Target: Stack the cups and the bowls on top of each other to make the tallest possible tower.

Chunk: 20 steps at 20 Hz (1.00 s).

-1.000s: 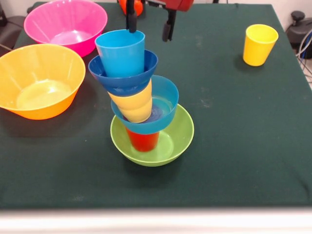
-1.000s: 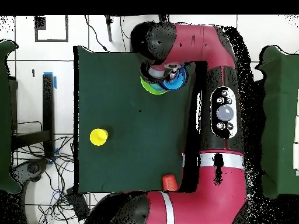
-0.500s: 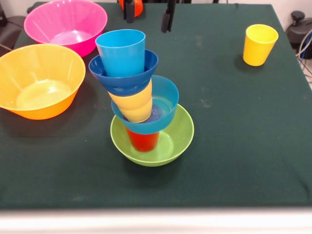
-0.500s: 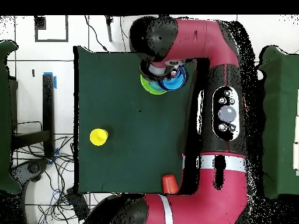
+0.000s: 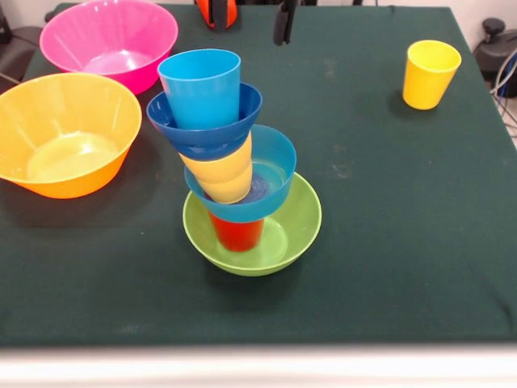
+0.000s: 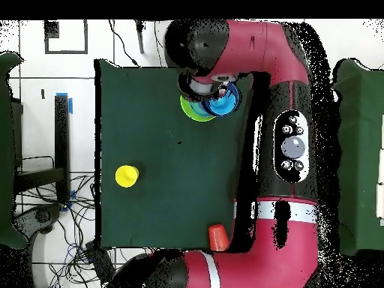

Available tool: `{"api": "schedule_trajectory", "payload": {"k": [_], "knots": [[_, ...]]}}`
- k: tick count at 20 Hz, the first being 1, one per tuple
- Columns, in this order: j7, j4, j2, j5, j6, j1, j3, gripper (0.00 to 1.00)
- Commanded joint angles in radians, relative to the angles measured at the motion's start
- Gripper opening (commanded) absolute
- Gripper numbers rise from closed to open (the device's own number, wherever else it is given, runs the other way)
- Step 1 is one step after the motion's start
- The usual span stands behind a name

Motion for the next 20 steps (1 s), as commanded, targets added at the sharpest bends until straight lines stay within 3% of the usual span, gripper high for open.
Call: {"api": "schedule_trajectory", "payload": {"k": [1,14,20], "knots": [[-0.114,0.113,-0.029,0.025,0.080,0.049,0.057,1.00],[0.040,0.142,-0.035,0.053,0.035,0.148,0.004,1.00],[0.119,0.261,-0.074,0.083,-0.091,0.183,-0.030,1.00]]}}
